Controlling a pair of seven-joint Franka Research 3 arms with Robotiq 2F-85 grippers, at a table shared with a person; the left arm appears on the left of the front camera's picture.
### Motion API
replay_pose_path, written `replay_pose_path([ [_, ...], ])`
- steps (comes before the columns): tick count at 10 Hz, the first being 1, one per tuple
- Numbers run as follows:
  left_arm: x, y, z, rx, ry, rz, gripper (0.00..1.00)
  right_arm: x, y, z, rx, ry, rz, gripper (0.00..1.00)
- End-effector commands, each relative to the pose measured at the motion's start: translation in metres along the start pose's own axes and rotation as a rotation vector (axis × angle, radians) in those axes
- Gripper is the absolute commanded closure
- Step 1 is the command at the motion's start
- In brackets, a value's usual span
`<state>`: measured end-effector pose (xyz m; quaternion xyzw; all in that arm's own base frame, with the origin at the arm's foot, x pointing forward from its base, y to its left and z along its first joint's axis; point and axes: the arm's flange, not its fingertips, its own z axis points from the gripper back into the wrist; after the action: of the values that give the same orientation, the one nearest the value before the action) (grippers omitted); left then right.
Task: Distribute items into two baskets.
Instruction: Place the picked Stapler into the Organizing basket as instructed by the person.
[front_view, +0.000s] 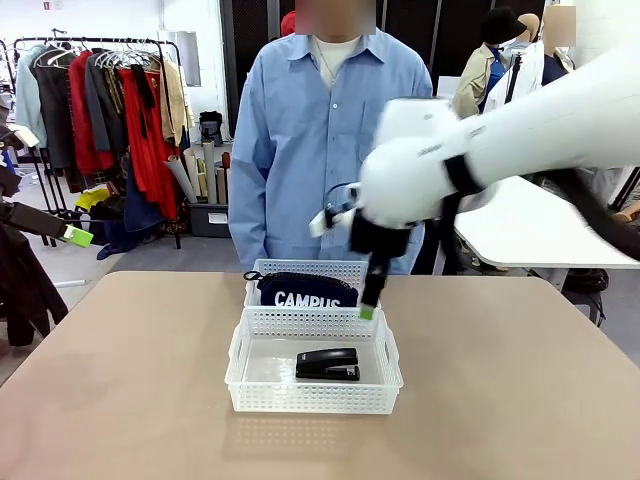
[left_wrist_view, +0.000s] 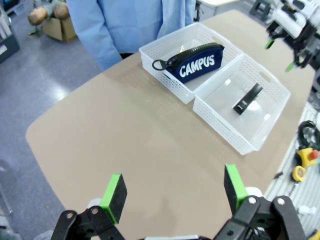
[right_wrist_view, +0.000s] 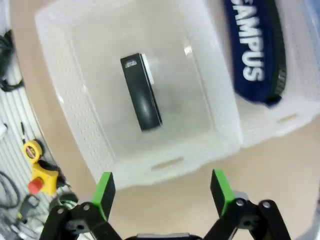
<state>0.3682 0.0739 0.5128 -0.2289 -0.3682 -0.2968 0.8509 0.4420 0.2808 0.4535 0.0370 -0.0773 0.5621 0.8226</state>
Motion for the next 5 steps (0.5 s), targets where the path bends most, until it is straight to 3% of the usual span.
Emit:
replay_pose_path([
  [1, 0.001, 0.0, 0.001, -0.004, -0.003, 0.007, 0.0, -0.082, 0.002, 0.03, 0.039, -0.149, -0.089, 0.0],
  [4, 0.001, 0.0, 0.001, -0.004, -0.003, 0.007, 0.0, -0.193, -0.002, 0.078, 0.039, -0.395, -0.239, 0.0],
  [5, 0.001, 0.0, 0.001, -0.004, -0.003, 0.007, 0.0, -0.221, -0.01, 0.092, 0.022, -0.426, -0.28, 0.0],
])
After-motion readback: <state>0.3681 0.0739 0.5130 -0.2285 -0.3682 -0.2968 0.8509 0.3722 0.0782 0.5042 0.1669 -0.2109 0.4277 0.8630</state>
